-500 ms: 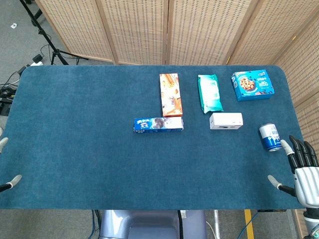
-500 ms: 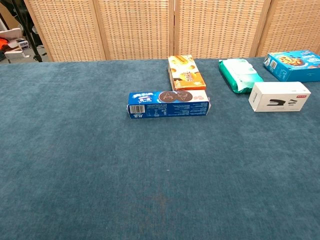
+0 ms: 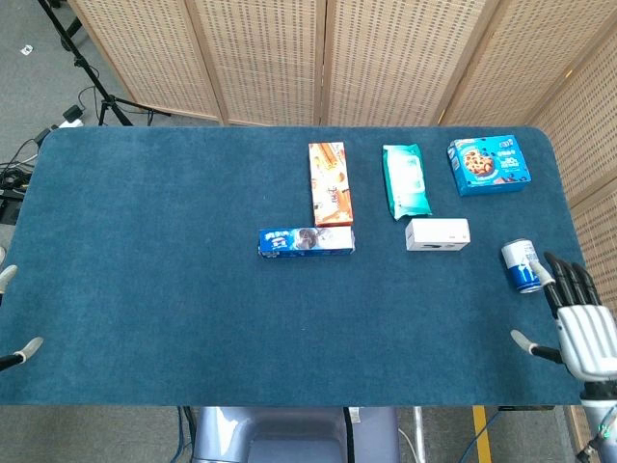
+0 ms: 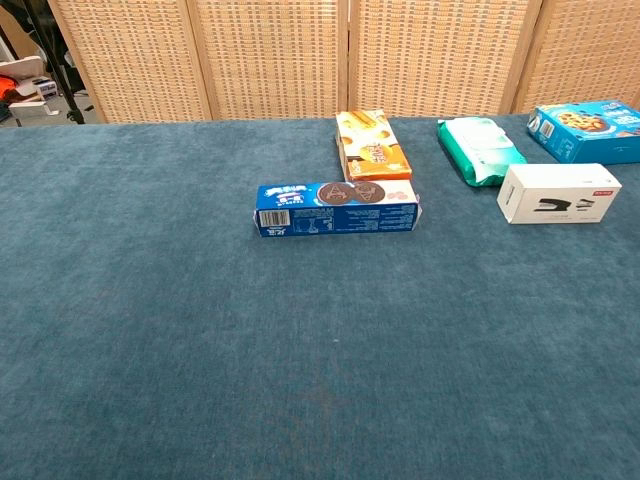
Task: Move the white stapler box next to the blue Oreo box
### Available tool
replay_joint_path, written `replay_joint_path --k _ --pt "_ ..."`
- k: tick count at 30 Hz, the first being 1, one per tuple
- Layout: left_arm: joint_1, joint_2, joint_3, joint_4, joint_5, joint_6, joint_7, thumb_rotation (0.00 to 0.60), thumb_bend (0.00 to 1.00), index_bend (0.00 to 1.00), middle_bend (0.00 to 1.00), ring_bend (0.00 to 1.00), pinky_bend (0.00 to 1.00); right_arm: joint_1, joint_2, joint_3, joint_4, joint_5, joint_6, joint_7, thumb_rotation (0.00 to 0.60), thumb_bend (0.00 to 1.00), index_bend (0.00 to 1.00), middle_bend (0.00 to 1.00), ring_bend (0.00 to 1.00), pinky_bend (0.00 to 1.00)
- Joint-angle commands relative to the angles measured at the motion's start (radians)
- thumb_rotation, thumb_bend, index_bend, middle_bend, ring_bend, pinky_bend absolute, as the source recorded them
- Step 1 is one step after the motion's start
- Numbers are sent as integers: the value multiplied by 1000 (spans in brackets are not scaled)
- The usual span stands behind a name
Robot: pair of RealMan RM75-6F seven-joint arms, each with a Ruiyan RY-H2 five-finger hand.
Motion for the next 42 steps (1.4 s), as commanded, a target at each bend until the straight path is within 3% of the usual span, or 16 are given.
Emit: replay_joint_path --k 1,10,12,14,20,28,34,37,40,42 --pt "-9 -6 -8 -3 -18 -17 17 600 0 0 0 0 0 146 24 67 41 49 -188 70 600 0 0 0 0 0" --pt "-32 -21 -26 -3 -68 -63 58 600 0 0 0 0 0 368 -39 118 152 156 -521 49 600 0 14 0 0 0" --pt "-41 -27 -37 4 -95 -81 67 600 0 0 0 0 0 438 -89 131 206 217 -637 42 600 0 16 2 0 0" --pt "-47 -31 -43 7 -112 -93 74 600 0 0 0 0 0 474 -125 135 256 251 -682 13 600 0 22 8 0 0" --pt "-60 -36 -53 14 -141 -119 83 600 0 0 0 0 0 528 -206 130 358 310 -735 -63 600 0 52 40 0 0" --pt "-82 -48 -66 24 -184 -159 104 600 0 0 0 0 0 590 -354 109 572 379 -824 -110 600 0 124 131 11 24" --pt "-95 -56 -71 29 -209 -181 119 600 0 0 0 0 0 606 -454 96 725 348 -806 -78 600 0 211 249 122 89" --pt "-99 -57 -72 30 -216 -188 124 600 0 0 0 0 0 610 -487 92 775 334 -803 -52 600 14 310 376 230 139" --pt "-101 -59 -73 30 -221 -191 127 600 0 0 0 0 0 609 -521 90 822 309 -771 -14 600 136 464 534 379 207" --pt "-103 -59 -74 30 -224 -193 127 600 0 0 0 0 0 606 -544 85 856 280 -737 24 600 223 507 570 412 229"
